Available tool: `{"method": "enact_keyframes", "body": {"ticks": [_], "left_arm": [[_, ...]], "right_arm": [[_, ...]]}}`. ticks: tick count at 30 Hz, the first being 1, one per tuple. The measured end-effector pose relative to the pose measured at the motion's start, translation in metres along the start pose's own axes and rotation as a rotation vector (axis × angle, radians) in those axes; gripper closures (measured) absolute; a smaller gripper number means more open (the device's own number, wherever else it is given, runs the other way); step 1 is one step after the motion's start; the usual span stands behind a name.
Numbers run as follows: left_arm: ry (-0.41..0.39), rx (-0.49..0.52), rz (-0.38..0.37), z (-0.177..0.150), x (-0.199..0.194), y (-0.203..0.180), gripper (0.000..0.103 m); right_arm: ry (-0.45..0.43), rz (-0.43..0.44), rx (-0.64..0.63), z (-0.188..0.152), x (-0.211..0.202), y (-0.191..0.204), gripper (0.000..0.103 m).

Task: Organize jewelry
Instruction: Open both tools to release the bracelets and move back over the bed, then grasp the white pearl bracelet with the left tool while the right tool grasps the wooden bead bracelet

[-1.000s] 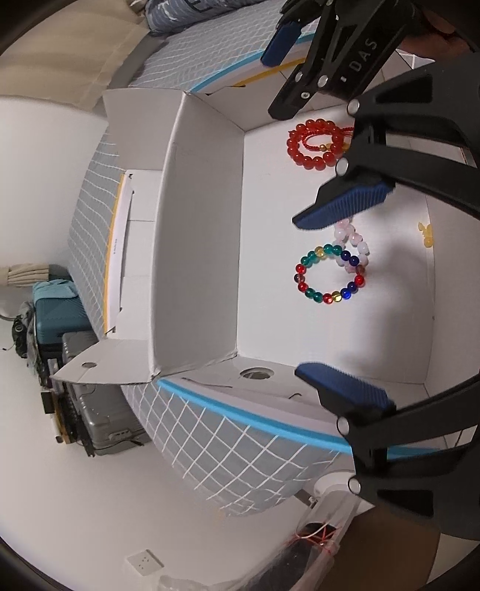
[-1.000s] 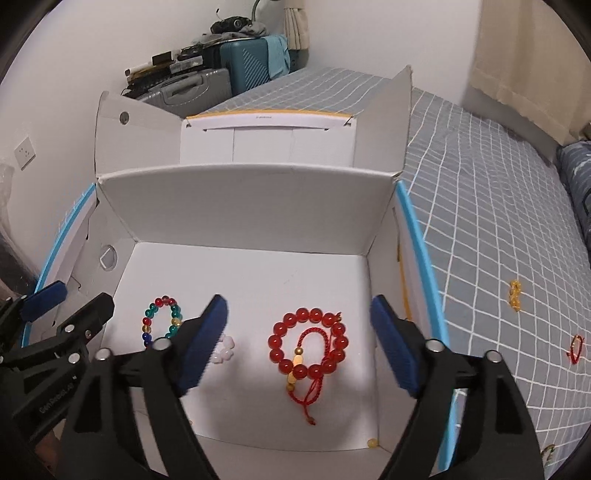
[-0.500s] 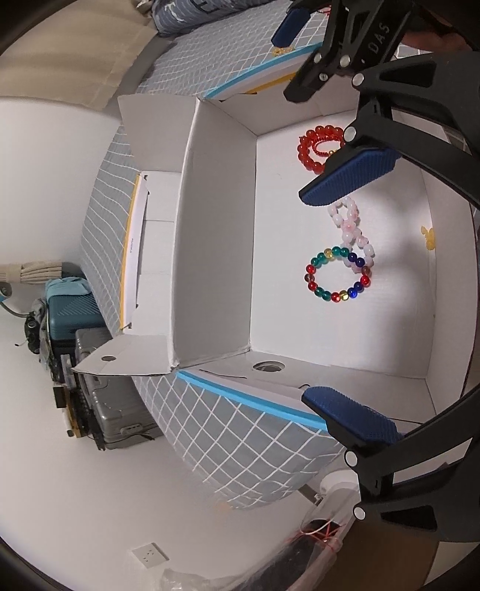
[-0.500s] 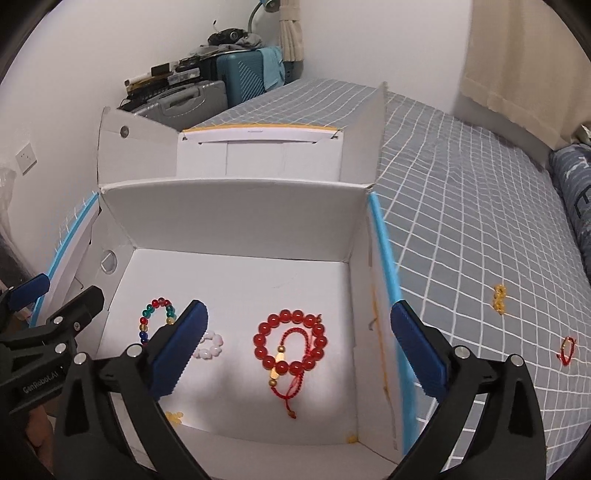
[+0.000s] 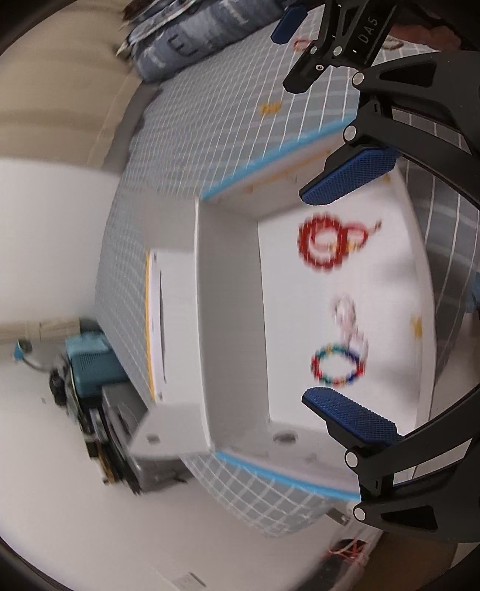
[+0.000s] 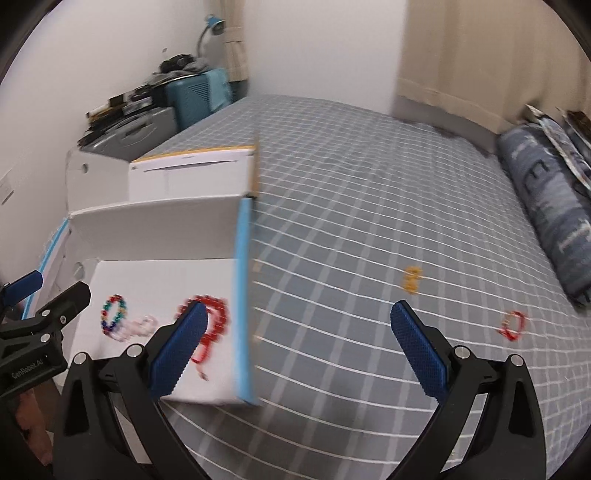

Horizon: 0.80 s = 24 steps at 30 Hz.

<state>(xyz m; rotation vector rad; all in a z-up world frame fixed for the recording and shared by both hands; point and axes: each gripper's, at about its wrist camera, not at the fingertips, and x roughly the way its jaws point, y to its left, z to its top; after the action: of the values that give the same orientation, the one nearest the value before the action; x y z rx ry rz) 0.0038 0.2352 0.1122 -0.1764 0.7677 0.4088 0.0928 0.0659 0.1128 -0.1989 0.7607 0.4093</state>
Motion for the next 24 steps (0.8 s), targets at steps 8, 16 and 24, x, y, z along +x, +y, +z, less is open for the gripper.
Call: {"method": "enact_keyframes", "body": {"ticks": [8,16,24], "left_arm": [[0.009,0.117,-0.125,-0.010,-0.007,-0.085,0.006],[0.077,0.235,-0.232,-0.040,0.004,-0.170,0.006],[0.189,0.331,-0.306,-0.077,0.031,-0.251,0.006]], "right_arm": [[0.007,-0.107,0.109,-0.030,-0.030,-0.098,0.008],[0.051,-0.190,0.198,-0.077,-0.049,-0.183,0.008],[0.150,-0.237,0.272,-0.131,-0.042,-0.248,0.008]]}}
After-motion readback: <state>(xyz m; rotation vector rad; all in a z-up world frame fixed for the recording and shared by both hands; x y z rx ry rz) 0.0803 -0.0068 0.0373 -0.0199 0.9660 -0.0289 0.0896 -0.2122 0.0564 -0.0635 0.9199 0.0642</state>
